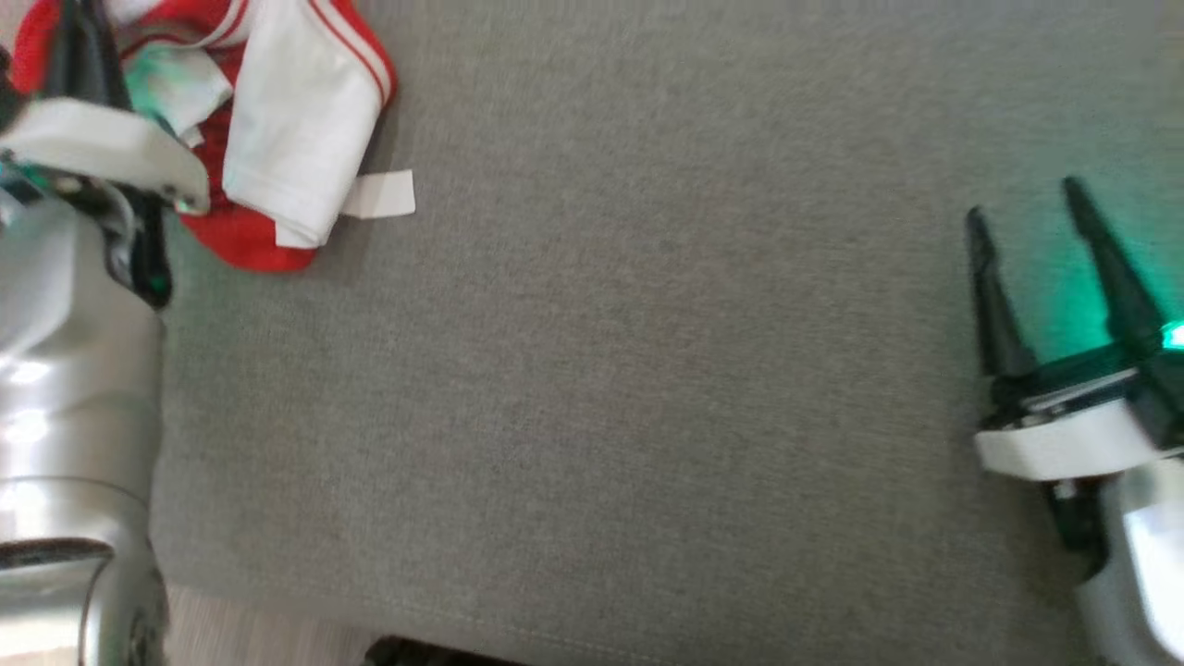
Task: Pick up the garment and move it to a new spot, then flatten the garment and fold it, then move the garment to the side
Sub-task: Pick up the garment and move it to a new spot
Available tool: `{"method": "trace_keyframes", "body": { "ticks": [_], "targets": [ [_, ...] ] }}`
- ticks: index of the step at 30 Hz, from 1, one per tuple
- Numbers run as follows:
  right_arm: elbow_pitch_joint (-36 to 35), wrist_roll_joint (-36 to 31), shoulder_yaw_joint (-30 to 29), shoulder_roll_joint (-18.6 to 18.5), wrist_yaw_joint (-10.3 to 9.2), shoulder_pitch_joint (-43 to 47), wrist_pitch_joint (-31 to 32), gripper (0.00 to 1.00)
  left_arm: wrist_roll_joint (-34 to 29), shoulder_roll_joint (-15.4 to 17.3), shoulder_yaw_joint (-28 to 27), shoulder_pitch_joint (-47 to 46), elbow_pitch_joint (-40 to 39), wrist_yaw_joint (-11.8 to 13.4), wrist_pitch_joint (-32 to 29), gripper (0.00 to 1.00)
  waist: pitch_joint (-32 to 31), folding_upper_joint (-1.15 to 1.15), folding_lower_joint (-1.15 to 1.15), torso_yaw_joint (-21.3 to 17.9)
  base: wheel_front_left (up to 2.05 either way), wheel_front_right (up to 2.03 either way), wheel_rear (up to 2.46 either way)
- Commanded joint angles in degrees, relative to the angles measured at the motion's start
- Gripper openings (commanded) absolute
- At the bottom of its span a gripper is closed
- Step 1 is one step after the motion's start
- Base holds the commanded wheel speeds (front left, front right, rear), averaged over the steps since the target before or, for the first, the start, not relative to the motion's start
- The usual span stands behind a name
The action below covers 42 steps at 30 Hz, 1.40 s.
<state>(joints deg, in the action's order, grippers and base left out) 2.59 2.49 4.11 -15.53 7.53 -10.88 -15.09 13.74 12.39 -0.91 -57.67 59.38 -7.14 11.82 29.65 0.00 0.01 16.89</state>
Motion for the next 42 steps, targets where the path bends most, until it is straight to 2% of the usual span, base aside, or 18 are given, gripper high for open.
{"method": "trace_keyframes", "body": {
  "ticks": [1, 3, 8, 14, 18, 22, 26, 29, 33, 37, 38, 39, 42],
  "targets": [
    [-0.40, 0.34, 2.13, 1.45, -0.04, 1.85, 0.09, 1.00, -0.27, 4.17, 0.23, -2.82, -3.97, -0.27, 1.36, 0.00, -5.50, 0.00, -0.01, -3.24, 0.00, 0.00, 0.00],
    [-0.13, 0.51, 2.51, 2.22, -0.04, 1.80, 0.09, 1.00, 0.25, 4.18, 0.86, -3.20, -5.45, -0.30, 1.67, 0.00, -7.16, 0.00, -0.01, -4.24, 0.00, 0.00, 0.00],
    [1.45, 1.62, 5.26, 5.58, -0.04, 2.59, 0.09, 1.00, 5.42, 5.40, 7.72, -3.23, -16.47, -0.33, 0.15, 0.00, -14.93, 0.00, -0.01, -10.80, 0.00, 0.00, 0.00],
    [1.90, 2.74, 6.40, 8.17, -0.04, 3.82, 0.09, 1.00, 12.34, 8.88, 14.23, -2.16, -33.95, -0.34, -7.31, 0.00, -20.57, 0.00, -0.01, -20.45, 0.00, 0.00, 0.00],
    [1.62, 3.28, 6.52, 9.31, -0.04, 5.15, 0.09, 1.00, 16.14, 8.96, 15.23, -1.78, -43.50, -0.34, -12.05, 0.00, -22.32, 0.00, -0.01, -26.44, 0.00, 0.00, 0.00],
    [1.00, 3.70, 7.02, 10.27, -0.04, 5.72, 0.09, 1.00, 17.75, 8.48, 16.22, -0.48, -49.31, 0.10, -16.21, 0.00, -22.56, 0.00, -0.01, -31.97, 0.00, 0.00, 0.00],
    [0.47, 4.03, 7.39, 11.14, -0.04, 5.68, 0.09, 1.00, 18.04, 7.95, 18.31, 3.10, -52.16, 0.78, -19.06, 0.00, -21.01, 0.00, -0.01, -36.30, 0.00, 0.00, 0.00],
    [0.29, 4.29, 7.42, 11.69, -0.04, 5.66, 0.09, 1.00, 17.78, 7.07, 20.34, 7.46, -52.62, 1.28, -19.31, 0.00, -19.23, 0.00, -0.01, -38.15, 0.00, 0.00, 0.00],
    [0.23, 4.55, 7.43, 12.27, -0.04, 5.63, 0.09, 1.00, 17.64, 5.36, 23.35, 15.76, -50.31, 1.79, -17.66, 0.00, -16.19, 0.00, -0.01, -38.89, 0.00, 0.00, 0.00],
    [0.48, 4.89, 7.52, 12.55, -0.04, 5.69, 0.09, 1.00, 15.98, 3.57, 26.61, 23.62, -44.46, 2.02, -12.50, 0.00, -13.46, 0.00, -0.01, -37.74, 0.00, 0.00, 0.00],
    [0.65, 4.93, 7.47, 12.59, -0.04, 5.73, 0.09, 1.00, 15.30, 2.98, 27.41, 25.28, -42.75, 2.30, -10.91, 0.21, -13.03, 0.00, -0.01, -37.19, 0.00, 0.00, 0.00],
    [0.82, 5.21, 7.49, 12.60, -0.04, 5.76, 0.09, 1.00, 15.31, 2.01, 27.74, 26.87, -41.04, 2.70, -9.30, 1.00, -12.77, 0.00, -0.01, -36.64, 0.00, 0.00, 0.00],
    [1.36, 5.73, 7.19, 12.63, -0.04, 6.13, 0.09, 1.00, 14.36, -0.28, 28.40, 30.64, -37.39, 3.78, -2.41, 1.00, -12.93, 0.00, -0.01, -34.43, 0.00, 0.00, 0.00]
  ]
}}
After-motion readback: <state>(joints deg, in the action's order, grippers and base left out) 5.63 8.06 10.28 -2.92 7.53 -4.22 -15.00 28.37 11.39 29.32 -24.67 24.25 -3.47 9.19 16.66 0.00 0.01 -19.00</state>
